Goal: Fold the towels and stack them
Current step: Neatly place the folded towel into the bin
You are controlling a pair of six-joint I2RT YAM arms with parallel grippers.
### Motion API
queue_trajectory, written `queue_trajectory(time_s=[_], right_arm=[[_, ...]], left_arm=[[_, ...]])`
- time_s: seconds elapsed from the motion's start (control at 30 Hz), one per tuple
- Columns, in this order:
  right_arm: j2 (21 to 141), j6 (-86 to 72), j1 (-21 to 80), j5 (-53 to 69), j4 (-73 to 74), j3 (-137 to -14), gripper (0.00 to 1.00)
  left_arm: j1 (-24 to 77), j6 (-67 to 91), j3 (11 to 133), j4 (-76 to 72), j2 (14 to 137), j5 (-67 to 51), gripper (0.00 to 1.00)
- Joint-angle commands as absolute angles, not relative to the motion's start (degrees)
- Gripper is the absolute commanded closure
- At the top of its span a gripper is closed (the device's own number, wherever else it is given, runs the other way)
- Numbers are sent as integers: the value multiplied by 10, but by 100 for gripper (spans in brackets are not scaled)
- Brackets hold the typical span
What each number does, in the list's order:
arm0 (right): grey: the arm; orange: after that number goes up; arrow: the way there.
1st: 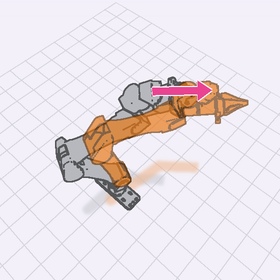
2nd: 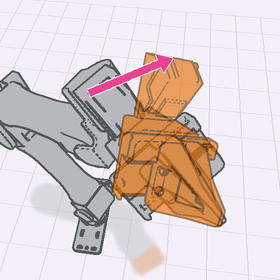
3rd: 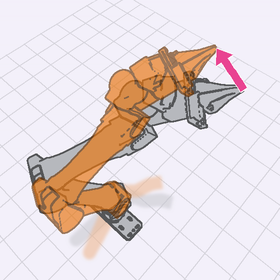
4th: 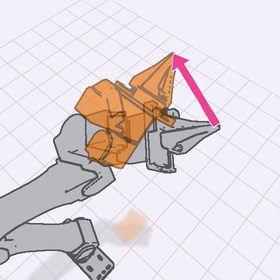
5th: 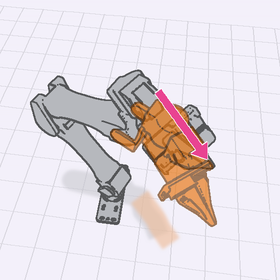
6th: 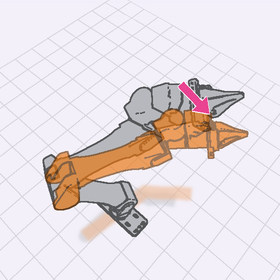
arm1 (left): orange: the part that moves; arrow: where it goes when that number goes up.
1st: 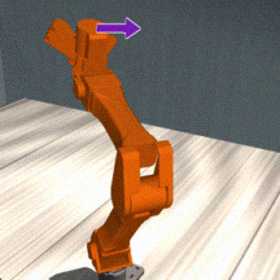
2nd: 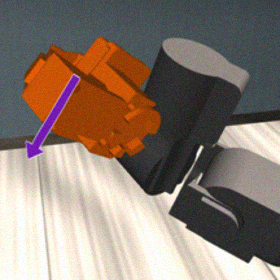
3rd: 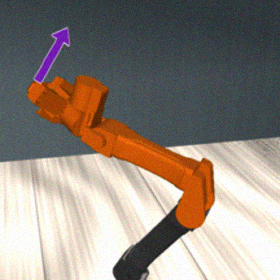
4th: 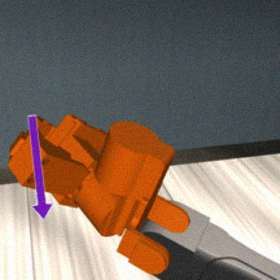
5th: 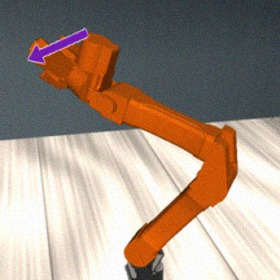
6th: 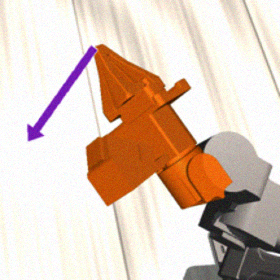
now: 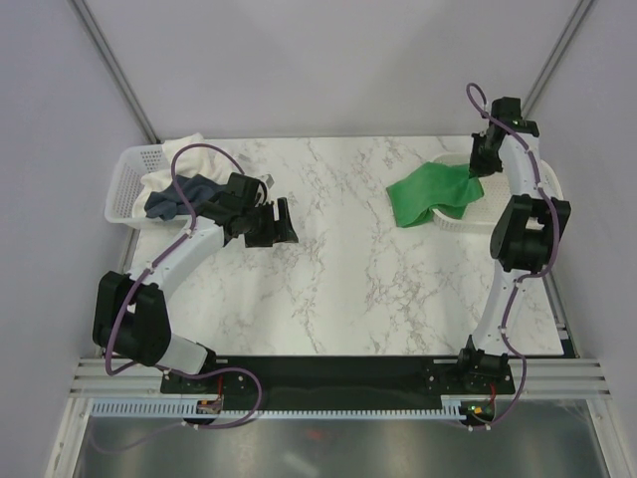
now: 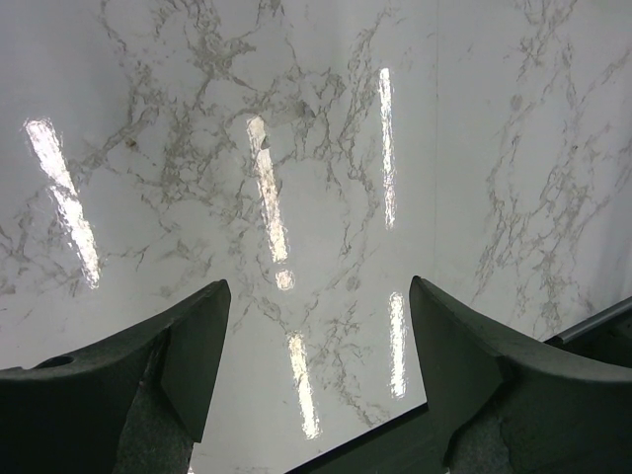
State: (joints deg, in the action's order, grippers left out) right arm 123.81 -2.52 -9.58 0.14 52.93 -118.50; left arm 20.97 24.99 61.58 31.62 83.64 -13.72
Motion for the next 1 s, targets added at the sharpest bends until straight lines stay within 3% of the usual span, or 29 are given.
queue_trajectory(time_s=[0.0,0.27,0.97], right_arm=[[1258,-12,-110,-13,505,-1184,100],[1294,-10,-144,-6,501,-1208,100],[1361,26,-177,-139,505,-1293,100]], left_arm=[[209,227,627,316,836,-152,19],[209,228,631,316,838,-160,19],[209,228,634,316,835,-176,19]])
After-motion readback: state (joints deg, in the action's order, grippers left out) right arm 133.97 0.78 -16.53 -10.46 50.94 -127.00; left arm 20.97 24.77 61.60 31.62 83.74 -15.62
